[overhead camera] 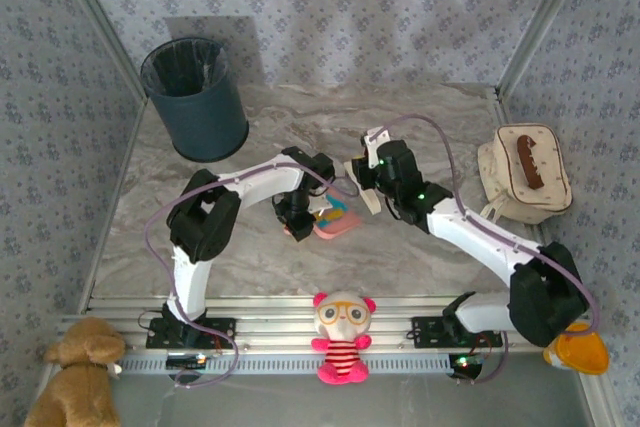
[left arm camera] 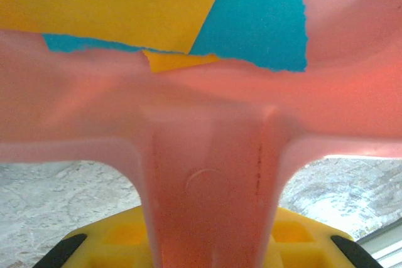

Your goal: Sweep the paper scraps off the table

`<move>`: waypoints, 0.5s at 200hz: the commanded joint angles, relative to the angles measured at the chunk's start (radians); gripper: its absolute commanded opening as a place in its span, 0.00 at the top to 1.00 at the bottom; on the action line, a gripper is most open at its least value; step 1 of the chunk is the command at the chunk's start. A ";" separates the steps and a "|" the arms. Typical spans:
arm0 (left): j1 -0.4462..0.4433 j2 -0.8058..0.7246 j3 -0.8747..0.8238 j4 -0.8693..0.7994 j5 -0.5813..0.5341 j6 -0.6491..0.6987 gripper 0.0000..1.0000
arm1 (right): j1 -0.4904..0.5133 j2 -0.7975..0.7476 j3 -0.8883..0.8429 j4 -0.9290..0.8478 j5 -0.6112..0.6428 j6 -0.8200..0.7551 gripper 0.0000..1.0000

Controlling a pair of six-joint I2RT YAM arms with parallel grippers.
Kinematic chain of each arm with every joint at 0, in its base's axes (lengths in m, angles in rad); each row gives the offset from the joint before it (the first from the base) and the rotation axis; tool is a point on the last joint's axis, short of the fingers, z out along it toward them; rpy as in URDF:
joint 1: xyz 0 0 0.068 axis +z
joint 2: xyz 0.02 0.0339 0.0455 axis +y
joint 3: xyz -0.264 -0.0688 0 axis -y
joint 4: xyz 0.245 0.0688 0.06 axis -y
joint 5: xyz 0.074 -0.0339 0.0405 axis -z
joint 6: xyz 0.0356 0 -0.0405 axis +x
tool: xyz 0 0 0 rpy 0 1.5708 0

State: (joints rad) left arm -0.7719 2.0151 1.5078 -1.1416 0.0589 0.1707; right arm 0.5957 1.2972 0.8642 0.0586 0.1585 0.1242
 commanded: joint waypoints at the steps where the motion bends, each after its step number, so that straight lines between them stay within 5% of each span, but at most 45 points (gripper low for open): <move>1: 0.015 -0.074 -0.023 0.050 -0.002 -0.020 1.00 | -0.013 -0.057 -0.014 0.046 0.076 0.006 1.00; 100: 0.081 -0.190 -0.029 0.178 0.006 -0.068 1.00 | -0.114 -0.190 -0.104 -0.015 0.095 0.102 1.00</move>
State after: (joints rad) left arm -0.7067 1.8824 1.4666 -0.9894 0.0551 0.1246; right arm 0.5098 1.1538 0.7780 0.0479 0.2253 0.1791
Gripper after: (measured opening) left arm 0.263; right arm 0.253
